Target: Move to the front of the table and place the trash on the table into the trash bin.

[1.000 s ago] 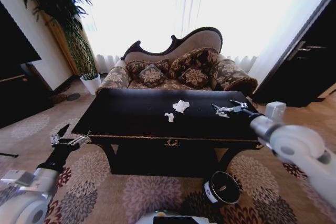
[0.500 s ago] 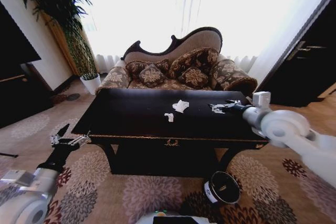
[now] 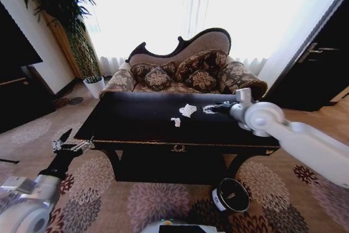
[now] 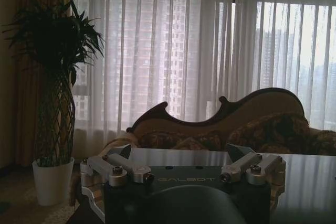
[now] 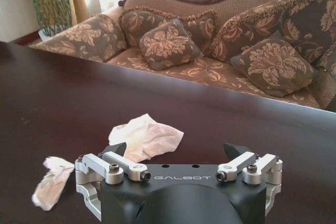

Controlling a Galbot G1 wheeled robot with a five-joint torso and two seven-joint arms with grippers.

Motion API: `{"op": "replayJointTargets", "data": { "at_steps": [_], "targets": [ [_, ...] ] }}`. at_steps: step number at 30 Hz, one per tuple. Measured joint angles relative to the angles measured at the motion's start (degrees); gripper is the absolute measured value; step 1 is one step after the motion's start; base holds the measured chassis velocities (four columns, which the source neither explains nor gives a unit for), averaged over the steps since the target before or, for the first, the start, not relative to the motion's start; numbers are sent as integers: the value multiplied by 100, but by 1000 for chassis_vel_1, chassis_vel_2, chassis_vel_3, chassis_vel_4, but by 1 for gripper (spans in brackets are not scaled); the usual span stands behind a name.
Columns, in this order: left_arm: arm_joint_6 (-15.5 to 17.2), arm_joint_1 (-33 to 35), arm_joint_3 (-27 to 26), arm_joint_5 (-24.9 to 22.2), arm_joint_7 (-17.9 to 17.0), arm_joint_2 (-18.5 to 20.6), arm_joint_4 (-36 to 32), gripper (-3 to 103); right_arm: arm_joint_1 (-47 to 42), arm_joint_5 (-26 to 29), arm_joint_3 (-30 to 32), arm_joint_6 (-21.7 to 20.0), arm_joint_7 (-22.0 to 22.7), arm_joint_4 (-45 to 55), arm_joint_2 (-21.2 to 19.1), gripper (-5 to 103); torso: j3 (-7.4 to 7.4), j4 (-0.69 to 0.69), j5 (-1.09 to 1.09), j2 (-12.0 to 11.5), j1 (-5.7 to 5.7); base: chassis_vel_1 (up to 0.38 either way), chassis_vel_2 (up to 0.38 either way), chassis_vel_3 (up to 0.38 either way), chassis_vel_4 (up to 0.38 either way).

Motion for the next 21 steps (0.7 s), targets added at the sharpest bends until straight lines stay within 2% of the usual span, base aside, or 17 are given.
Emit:
{"op": "replayJointTargets", "data": {
  "at_steps": [2,8,15,21],
  "targets": [
    [0,0,0,0,-1,0,0,100,153,-69,-259,-13,24,-191,132,100,0,-1,1,0,0,0,0,0,0],
    [0,0,0,0,-1,0,0,100,281,-59,-504,-53,183,-372,289,100,0,-2,1,1,-1,0,0,0,0],
    [0,0,0,0,0,0,0,100,588,470,-945,-157,869,-568,724,100,0,-1,1,0,-1,0,0,0,0],
    [0,0,0,0,-1,0,0,100,855,910,-1077,-197,1248,-598,935,100,0,0,0,1,-1,0,0,0,0]
  ]
}}
